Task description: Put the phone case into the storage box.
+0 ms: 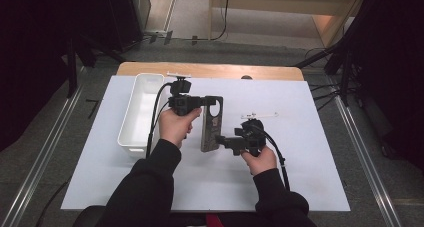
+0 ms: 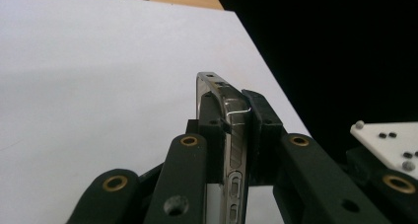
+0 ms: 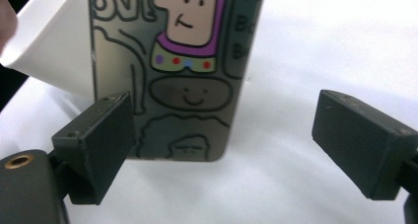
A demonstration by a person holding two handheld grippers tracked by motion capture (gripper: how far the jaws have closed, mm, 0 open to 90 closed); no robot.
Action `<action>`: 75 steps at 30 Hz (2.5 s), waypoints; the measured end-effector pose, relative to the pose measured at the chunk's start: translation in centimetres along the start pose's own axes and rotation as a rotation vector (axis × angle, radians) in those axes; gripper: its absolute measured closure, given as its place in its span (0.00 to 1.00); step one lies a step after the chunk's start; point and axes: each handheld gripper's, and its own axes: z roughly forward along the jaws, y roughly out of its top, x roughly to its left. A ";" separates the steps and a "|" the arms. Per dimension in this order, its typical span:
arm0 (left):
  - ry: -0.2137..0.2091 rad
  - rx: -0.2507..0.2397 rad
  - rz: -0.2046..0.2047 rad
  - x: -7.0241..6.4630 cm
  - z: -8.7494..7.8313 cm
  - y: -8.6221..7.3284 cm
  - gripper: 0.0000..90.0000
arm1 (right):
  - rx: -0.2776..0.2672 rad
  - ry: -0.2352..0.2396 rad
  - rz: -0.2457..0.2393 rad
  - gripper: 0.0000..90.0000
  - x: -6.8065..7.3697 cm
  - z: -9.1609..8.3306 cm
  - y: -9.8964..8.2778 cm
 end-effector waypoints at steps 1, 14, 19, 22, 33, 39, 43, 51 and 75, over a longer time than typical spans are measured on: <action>-0.009 0.005 0.000 0.1 -0.2 0.1 0.88 | 0.001 0.002 0.002 0.10 0.0 -0.1 0.0; -0.012 0.081 0.113 -0.2 -1.3 0.1 0.88 | 0.014 0.017 -0.029 0.10 0.1 -0.9 0.2; -0.041 0.090 0.134 -0.4 -1.5 -0.1 0.88 | 0.021 0.034 -0.041 0.10 -0.2 -1.5 0.1; -0.079 0.090 0.132 -0.3 -1.6 0.0 0.88 | 0.011 0.055 -0.053 0.10 -0.2 -1.9 -0.1; -0.122 0.102 0.169 -0.5 -2.0 -0.4 0.88 | -0.009 0.103 -0.070 0.10 -0.6 -3.1 -0.2; -0.141 0.098 0.181 -0.6 -2.3 -0.6 0.88 | -0.012 0.120 -0.070 0.15 -0.7 -3.4 -0.2; -0.149 0.093 0.196 -0.8 -2.5 -0.9 0.88 | -0.013 0.115 -0.068 0.15 -0.8 -3.6 -0.2; -0.154 0.092 0.207 -0.7 -2.9 -1.1 0.88 | -0.032 0.124 -0.064 0.15 -1.2 -4.1 0.1; -0.180 0.106 0.244 -1.5 -3.1 -2.1 0.88 | -0.057 0.150 -0.067 0.16 -1.5 -4.1 1.0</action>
